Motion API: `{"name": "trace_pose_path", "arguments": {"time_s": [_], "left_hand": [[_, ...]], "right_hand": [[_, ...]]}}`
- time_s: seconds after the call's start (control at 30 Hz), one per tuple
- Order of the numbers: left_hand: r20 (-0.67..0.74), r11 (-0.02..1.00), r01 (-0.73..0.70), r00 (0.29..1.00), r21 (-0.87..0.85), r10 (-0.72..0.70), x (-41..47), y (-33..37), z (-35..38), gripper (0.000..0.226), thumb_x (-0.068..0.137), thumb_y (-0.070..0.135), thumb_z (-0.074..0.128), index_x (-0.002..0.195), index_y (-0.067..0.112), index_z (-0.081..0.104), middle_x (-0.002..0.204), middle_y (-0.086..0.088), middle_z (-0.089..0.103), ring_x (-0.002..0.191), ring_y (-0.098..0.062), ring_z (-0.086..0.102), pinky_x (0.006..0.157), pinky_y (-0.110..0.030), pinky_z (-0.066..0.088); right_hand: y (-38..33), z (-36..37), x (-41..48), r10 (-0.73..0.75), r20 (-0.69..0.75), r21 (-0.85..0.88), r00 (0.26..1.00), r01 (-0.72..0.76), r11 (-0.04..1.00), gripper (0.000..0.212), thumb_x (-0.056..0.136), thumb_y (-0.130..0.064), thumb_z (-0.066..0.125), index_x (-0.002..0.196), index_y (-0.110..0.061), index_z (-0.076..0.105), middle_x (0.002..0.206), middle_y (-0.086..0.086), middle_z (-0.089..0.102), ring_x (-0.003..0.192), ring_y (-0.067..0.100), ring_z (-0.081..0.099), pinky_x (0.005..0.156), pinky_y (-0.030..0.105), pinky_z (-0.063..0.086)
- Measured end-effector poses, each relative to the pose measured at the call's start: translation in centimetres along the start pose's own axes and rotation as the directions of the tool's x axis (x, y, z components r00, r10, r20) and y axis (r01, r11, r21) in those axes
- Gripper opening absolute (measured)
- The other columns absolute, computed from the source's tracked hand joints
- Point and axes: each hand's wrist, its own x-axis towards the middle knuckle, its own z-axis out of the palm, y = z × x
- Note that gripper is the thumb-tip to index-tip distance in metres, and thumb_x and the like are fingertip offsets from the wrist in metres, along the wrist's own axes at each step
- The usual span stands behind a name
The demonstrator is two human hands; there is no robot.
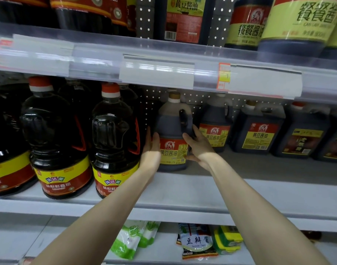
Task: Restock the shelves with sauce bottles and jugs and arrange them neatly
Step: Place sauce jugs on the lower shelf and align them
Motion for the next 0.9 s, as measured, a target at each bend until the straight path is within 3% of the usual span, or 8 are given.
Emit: {"name": "trace_pose_path", "arguments": {"time_s": [0.1, 0.2, 0.37, 0.5, 0.67, 0.73, 0.83, 0.9], "left_hand": [[-0.011, 1.000, -0.012, 1.000, 0.023, 0.012, 0.3, -0.2, 0.0, 0.053, 0.101, 0.044, 0.032, 0.151, 0.038, 0.014, 0.160, 0.001, 0.017, 0.144, -0.024, 0.025, 0.115, -0.045, 0.030], [-0.008, 0.999, -0.022, 1.000, 0.029, 0.023, 0.4, -0.5, 0.0, 0.053, 0.101, 0.045, 0.032, 0.150, 0.039, 0.014, 0.160, 0.002, 0.016, 0.145, -0.024, 0.022, 0.115, -0.046, 0.028], [0.003, 1.000, -0.020, 1.000, 0.021, 0.019, 0.3, -0.2, 0.0, 0.053, 0.101, 0.044, 0.032, 0.151, 0.039, 0.013, 0.160, 0.001, 0.015, 0.145, -0.024, 0.022, 0.115, -0.044, 0.028], [0.014, 1.000, -0.001, 1.000, 0.009, 0.001, 0.0, 0.1, -0.1, 0.053, 0.102, 0.041, 0.031, 0.151, 0.037, 0.012, 0.160, 0.002, 0.014, 0.145, -0.022, 0.021, 0.113, -0.032, 0.023], [0.069, 0.999, 0.010, 0.998, 0.036, -0.012, -0.3, 0.9, -0.4, 0.054, 0.103, 0.042, 0.028, 0.152, 0.036, 0.007, 0.160, 0.001, 0.016, 0.145, -0.023, 0.022, 0.115, -0.034, 0.024], [0.068, 0.999, -0.002, 0.998, 0.050, -0.002, -0.8, 0.9, -0.4, 0.054, 0.103, 0.042, 0.030, 0.152, 0.036, 0.008, 0.159, 0.000, 0.021, 0.143, -0.023, 0.027, 0.114, -0.032, 0.026], [0.100, 0.998, -0.007, 0.995, 0.067, 0.000, -2.5, 0.8, -0.6, 0.050, 0.105, 0.036, 0.029, 0.152, 0.034, 0.013, 0.149, 0.000, 0.036, 0.134, -0.019, 0.038, 0.101, -0.022, 0.029], [0.129, 0.997, -0.004, 0.992, 0.075, -0.005, -3.7, 0.7, -1.0, 0.047, 0.105, 0.033, 0.030, 0.151, 0.027, 0.023, 0.140, 0.003, 0.042, 0.123, -0.013, 0.042, 0.100, -0.024, 0.031]], "right_hand": [[0.0, 0.0, 0.1, 0.006, 0.007, 0.006, 1.000, -0.006, 1.000, 0.065, 0.097, -0.028, 0.056, 0.150, -0.040, 0.022, 0.152, 0.002, 0.036, 0.131, 0.033, 0.045, 0.094, 0.059, 0.049], [0.0, 0.0, 0.1, 0.008, 0.005, 0.009, 1.000, -0.008, 1.000, 0.065, 0.097, -0.027, 0.056, 0.151, -0.040, 0.021, 0.152, 0.002, 0.038, 0.132, 0.033, 0.044, 0.094, 0.060, 0.048], [-0.1, 0.1, 0.1, -0.005, 0.002, 0.000, 1.000, 0.005, 1.000, 0.064, 0.097, -0.028, 0.055, 0.150, -0.041, 0.022, 0.152, 0.002, 0.037, 0.132, 0.033, 0.044, 0.095, 0.059, 0.048], [-0.2, 0.2, 0.0, -0.003, -0.017, -0.023, 1.000, 0.003, 1.000, 0.063, 0.098, -0.029, 0.055, 0.150, -0.040, 0.022, 0.154, 0.001, 0.033, 0.133, 0.033, 0.042, 0.095, 0.057, 0.049], [0.0, 0.6, -0.7, -0.014, -0.055, -0.028, 0.998, 0.012, 1.000, 0.061, 0.098, -0.029, 0.054, 0.150, -0.038, 0.025, 0.152, 0.001, 0.038, 0.131, 0.032, 0.045, 0.097, 0.057, 0.048], [0.5, 0.7, -1.5, -0.063, -0.077, -0.022, 0.995, 0.061, 0.998, 0.059, 0.098, -0.027, 0.055, 0.150, -0.034, 0.028, 0.149, 0.002, 0.043, 0.131, 0.030, 0.046, 0.102, 0.055, 0.044], [0.9, 0.6, -3.4, -0.096, -0.103, -0.009, 0.990, 0.095, 0.995, 0.055, 0.098, -0.028, 0.056, 0.148, -0.031, 0.034, 0.148, 0.001, 0.044, 0.133, 0.025, 0.044, 0.109, 0.052, 0.038], [0.9, 0.3, -4.8, -0.094, -0.115, 0.005, 0.989, 0.095, 0.995, 0.054, 0.097, -0.028, 0.057, 0.147, -0.028, 0.037, 0.144, -0.003, 0.047, 0.131, 0.021, 0.045, 0.110, 0.049, 0.038]]}}
